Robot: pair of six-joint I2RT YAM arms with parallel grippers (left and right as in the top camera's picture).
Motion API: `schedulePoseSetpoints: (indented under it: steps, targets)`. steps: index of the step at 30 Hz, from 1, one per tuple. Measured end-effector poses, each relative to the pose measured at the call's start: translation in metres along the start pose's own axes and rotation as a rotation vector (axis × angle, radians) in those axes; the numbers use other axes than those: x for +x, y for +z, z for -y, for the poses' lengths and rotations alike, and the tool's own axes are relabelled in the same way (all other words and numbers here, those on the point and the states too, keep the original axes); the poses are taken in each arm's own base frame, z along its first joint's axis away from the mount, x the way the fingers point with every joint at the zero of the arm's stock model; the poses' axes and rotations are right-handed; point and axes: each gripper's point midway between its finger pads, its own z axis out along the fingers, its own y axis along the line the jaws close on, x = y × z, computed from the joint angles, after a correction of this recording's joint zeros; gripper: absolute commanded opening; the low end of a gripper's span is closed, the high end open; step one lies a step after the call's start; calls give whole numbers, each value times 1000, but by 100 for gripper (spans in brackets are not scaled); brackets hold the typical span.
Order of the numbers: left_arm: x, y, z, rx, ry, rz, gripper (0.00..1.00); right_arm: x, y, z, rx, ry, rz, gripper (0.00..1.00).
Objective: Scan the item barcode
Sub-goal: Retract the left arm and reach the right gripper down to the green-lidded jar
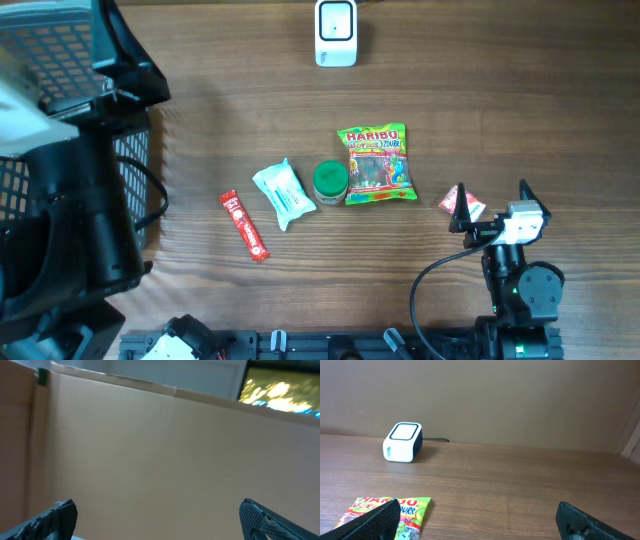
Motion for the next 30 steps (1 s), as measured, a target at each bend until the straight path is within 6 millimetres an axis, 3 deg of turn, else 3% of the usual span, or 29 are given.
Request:
schedulePoseSetpoints:
  steps: [4, 7, 10, 13, 15, 20, 22, 24, 27, 30]
  targets:
    - [13, -2, -6, -16, 88, -46, 100, -4, 0, -6, -33, 37, 18, 100]
    - [13, -10, -21, -25, 83, -56, 100, -20, -3, -24, -144, 113, 78, 100]
    - [-2, -28, -49, -36, 33, -27, 100, -54, -15, -54, -352, 201, 192, 100]
    - [-17, -45, -69, -30, -20, 31, 100, -62, -28, -78, -524, 358, 152, 100]
    - [-14, -53, -71, -3, -30, 49, 100, -63, -34, -88, -595, 436, 93, 100]
    - [17, -70, -75, 60, -10, 82, 100, -75, -47, -113, -773, 581, -76, 100]
    - [11, -88, -83, 60, -13, 133, 100, -76, -52, -124, -856, 636, -143, 100]
    - [-14, -125, -92, 85, -43, 238, 100, -64, -54, -132, -901, 738, -274, 100]
    - [-34, -163, -91, 164, -78, 328, 100, -50, -46, -134, -866, 945, -434, 99]
    - [-39, -176, -88, 210, -88, 351, 100, -47, -43, -138, -862, 1052, -534, 99]
